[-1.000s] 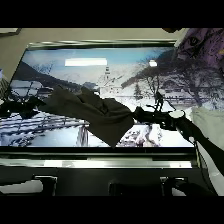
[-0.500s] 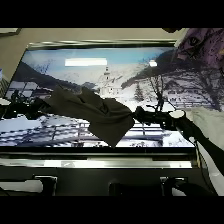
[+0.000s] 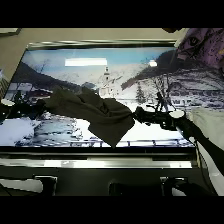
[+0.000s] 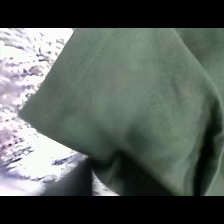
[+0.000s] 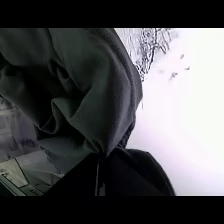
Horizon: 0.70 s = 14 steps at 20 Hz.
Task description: Fold the clothes and pants, and hang the long-sleeved shirts on hangers.
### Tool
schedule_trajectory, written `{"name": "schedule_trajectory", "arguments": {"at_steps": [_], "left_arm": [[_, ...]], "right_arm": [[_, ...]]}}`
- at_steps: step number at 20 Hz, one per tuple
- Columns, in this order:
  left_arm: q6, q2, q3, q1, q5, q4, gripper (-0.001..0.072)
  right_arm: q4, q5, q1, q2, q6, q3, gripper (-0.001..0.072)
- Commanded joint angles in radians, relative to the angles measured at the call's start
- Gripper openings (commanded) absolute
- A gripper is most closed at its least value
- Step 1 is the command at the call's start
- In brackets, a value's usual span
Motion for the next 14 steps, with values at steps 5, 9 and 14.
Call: {"name": "schedule_trajectory", "arguments": {"at_steps": [5,9,14], "left_arm": [[0.044,0.032,0.235,-0.006,-0.108,-0.06,0.0012],[0.044,0.172,0.492,-0.006,-0.177,-0.059,0.0012],[-0.027,0.502,0.664,-0.002,-0.186,0.036,0.0012]], "right_arm": [[-0.114,0.035,-0.001,0.084,0.04,0.094,0.003],[-0.32,0.061,-0.001,0.159,0.163,0.345,0.0029],[-0.515,0.174,-0.001,0.293,0.254,0.708,0.0029]]}}
